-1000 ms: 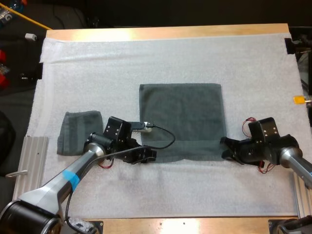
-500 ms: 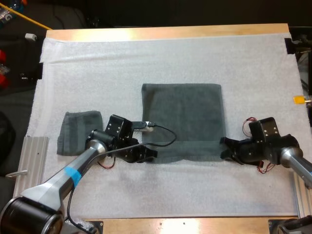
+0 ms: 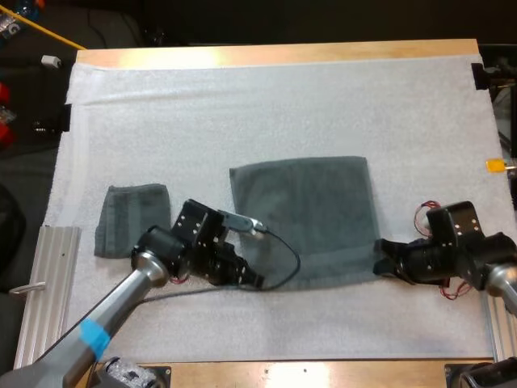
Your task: Pick towel from pile, fold and stack
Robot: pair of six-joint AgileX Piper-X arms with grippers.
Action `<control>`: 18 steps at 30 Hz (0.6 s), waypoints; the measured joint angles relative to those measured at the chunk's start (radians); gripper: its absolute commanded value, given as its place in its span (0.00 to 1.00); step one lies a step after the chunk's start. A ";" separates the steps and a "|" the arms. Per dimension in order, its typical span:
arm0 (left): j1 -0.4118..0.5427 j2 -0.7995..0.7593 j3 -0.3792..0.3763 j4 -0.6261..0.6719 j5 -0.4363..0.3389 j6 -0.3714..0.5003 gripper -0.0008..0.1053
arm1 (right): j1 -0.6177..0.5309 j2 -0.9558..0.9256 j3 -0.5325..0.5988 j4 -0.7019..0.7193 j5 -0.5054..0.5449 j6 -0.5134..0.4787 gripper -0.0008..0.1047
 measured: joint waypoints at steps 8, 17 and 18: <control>-0.100 -0.067 0.000 0.080 -0.013 0.006 0.01 | 0.000 -0.154 0.000 0.191 -0.026 -0.037 0.01; 0.006 -0.016 0.000 -0.020 0.129 0.007 0.01 | 0.000 -0.103 0.000 0.005 -0.066 0.148 0.01; 0.026 0.004 0.000 -0.042 0.160 0.003 0.01 | 0.000 -0.084 0.000 -0.042 -0.069 0.190 0.01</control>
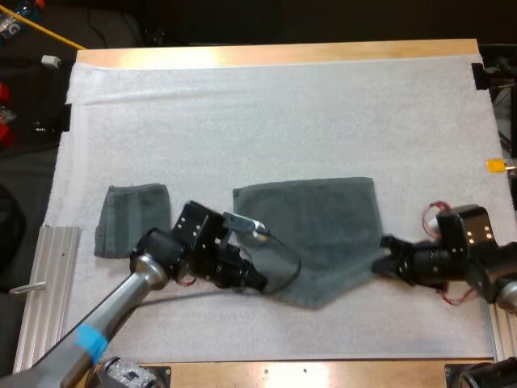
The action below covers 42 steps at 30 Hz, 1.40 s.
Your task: Pick towel from pile, fold and stack
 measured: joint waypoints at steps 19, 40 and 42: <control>0.278 0.353 -0.049 -0.442 0.265 -0.367 0.01 | 0.000 0.378 -0.005 -0.686 0.058 0.472 0.01; 0.306 0.460 -0.108 -0.548 0.172 -0.518 0.01 | 0.000 0.399 -0.007 -0.733 0.279 0.544 0.01; 0.306 0.460 -0.108 -0.548 0.167 -0.518 0.01 | 0.000 0.399 -0.007 -0.733 0.283 0.544 0.01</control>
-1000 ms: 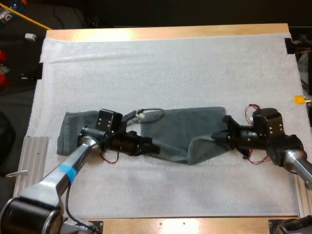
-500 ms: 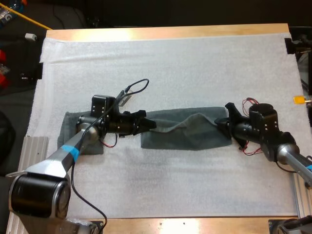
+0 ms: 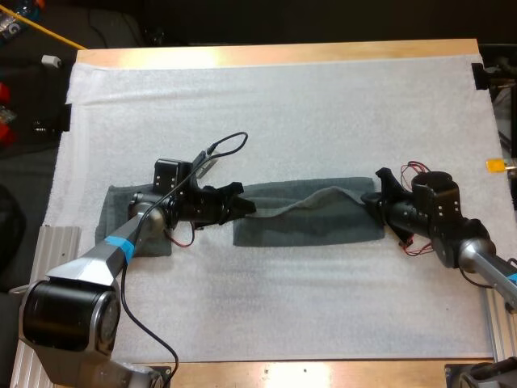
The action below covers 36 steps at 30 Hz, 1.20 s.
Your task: Pick towel from pile, fold and stack
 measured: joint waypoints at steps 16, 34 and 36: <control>0.000 -0.004 0.000 -0.061 -0.039 0.009 0.37 | 0.000 0.000 0.000 -0.032 -0.003 -0.058 0.28; 0.000 -0.207 -0.066 -0.046 -0.087 0.127 0.55 | 0.000 -0.079 -0.021 -0.153 -0.056 -0.393 0.53; 0.000 -0.253 -0.067 -0.014 -0.098 0.139 0.59 | 0.000 -0.116 -0.045 -0.069 -0.056 -0.449 0.53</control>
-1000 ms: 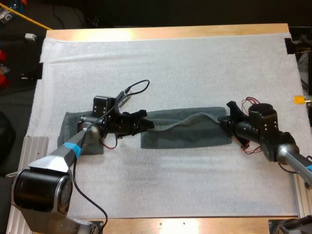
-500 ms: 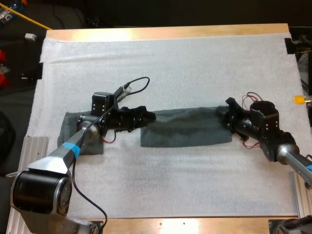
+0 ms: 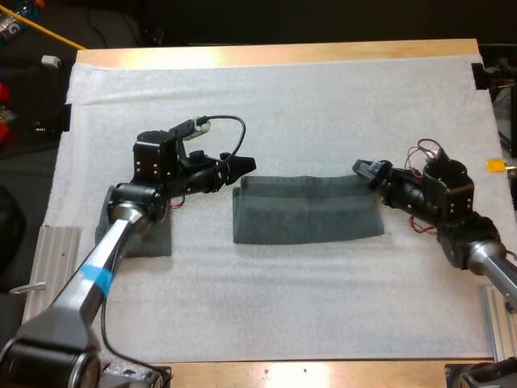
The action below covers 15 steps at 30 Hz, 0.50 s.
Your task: Pick towel from pile, fold and stack
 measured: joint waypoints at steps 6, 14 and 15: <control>0.000 -0.147 0.001 0.164 -0.071 0.111 0.65 | 0.000 -0.090 -0.078 0.295 0.004 -0.193 0.53; 0.000 -0.329 0.001 0.399 -0.117 0.251 0.65 | 0.000 -0.150 -0.191 0.634 0.075 -0.416 0.53; 0.000 -0.354 0.001 0.421 -0.122 0.261 0.65 | 0.000 -0.153 -0.203 0.670 0.082 -0.443 0.53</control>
